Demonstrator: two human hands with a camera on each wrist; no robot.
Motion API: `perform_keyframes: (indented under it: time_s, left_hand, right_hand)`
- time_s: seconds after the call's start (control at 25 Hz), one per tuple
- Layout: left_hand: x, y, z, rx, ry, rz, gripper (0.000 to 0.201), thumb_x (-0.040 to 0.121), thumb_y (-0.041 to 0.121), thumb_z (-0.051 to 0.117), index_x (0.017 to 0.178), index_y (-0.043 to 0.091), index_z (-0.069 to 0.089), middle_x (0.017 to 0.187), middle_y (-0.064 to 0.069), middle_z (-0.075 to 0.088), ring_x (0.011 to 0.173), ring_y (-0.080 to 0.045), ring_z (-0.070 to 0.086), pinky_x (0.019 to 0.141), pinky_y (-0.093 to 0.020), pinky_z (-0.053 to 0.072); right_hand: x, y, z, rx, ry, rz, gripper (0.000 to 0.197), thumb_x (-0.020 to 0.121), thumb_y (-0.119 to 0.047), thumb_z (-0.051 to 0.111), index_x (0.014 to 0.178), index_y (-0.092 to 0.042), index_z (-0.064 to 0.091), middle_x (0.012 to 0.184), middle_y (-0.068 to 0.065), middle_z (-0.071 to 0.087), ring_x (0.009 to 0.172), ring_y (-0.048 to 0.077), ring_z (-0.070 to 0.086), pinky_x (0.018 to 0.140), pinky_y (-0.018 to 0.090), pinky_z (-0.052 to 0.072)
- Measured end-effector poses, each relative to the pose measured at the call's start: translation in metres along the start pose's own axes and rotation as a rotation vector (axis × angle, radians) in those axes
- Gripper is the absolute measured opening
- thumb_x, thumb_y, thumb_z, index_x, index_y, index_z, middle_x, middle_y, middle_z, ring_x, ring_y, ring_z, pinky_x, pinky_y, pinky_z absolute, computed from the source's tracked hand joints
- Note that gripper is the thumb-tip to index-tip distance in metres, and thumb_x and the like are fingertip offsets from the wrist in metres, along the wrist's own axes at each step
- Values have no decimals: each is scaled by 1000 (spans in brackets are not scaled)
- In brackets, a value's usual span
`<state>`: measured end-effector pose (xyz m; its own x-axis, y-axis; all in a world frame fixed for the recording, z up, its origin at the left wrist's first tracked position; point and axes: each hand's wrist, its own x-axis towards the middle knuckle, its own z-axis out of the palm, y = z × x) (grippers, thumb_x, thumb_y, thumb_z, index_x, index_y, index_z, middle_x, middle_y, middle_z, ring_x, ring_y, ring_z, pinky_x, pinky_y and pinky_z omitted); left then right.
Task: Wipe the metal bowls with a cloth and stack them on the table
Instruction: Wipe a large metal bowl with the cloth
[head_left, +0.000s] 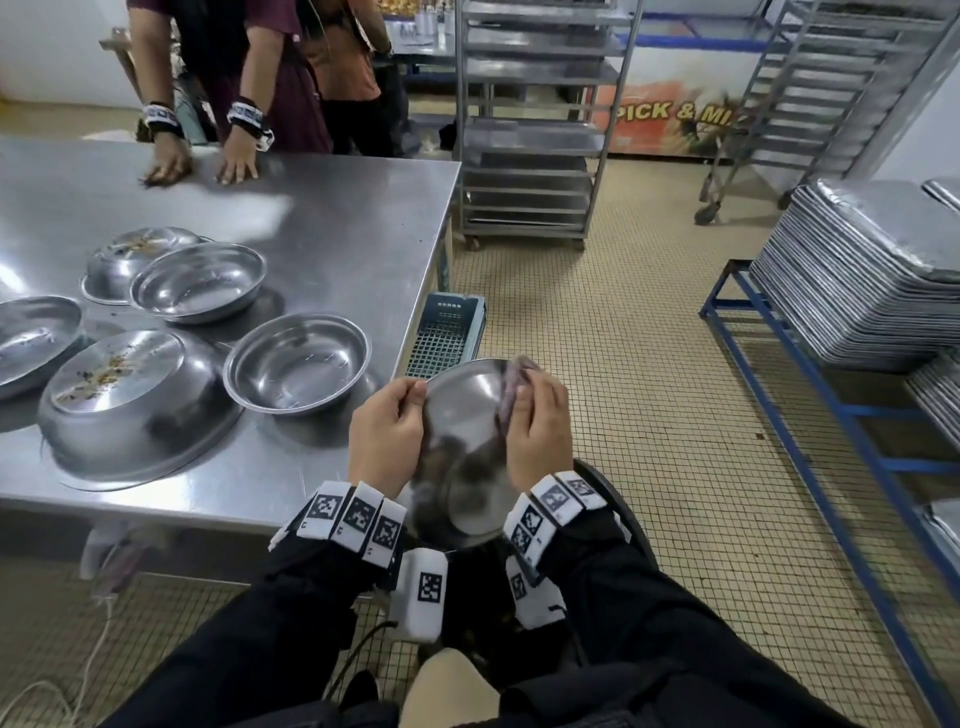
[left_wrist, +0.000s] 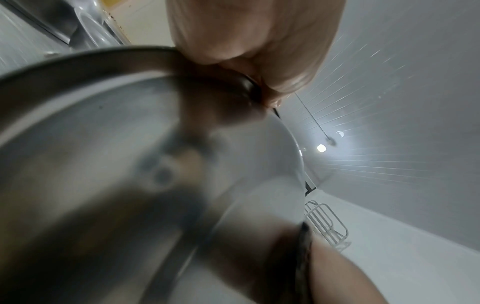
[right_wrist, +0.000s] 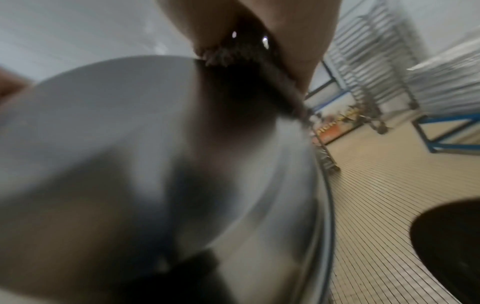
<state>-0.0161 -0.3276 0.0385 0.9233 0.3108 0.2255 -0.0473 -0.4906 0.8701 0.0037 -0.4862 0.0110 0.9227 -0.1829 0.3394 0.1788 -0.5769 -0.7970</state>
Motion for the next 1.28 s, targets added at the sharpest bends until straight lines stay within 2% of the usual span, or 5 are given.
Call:
perform_keyframes:
  time_s: [0.12,0.36,0.8,1.12,1.28]
  left_hand:
    - [0,-1,-5,-7,19,-18,22,99,22,51,81,21,63,61,6,56,59,-8,48,59,-14,38]
    - [-3,12,1,-68,32,20,21,99,17,51,81,18,61,61,6,53,55,-3,45,56,-15,38]
    - [1,-13,-18,-161,100,-48,25,99,21,51,77,28,60,55,17,54,56,-3,45,62,-25,38]
    - [-19,-17,-12,-111,-87,-12,32,98,16,53,129,15,57,113,3,63,103,-10,59,92,-25,47]
    - [-17,-4,-7,44,-174,97,26,96,22,58,121,20,65,96,2,71,85,-13,65,81,-25,52]
  right_hand:
    - [6,19,-12,19,-83,241,38,102,-24,34,133,-9,49,129,10,53,119,20,49,95,17,30]
    - [-15,-20,5,-155,-42,-327,48,97,-34,34,139,-14,43,145,8,40,135,25,35,112,38,27]
    - [18,14,-30,357,-192,484,37,101,-43,32,122,-20,50,110,-3,55,105,16,51,89,27,35]
    - [21,17,-34,141,-304,47,16,98,-11,44,103,-20,56,106,-8,61,97,5,56,77,8,39]
    - [27,0,-29,-30,-471,-306,10,95,-8,47,95,-8,57,95,-4,59,86,3,52,76,9,39]
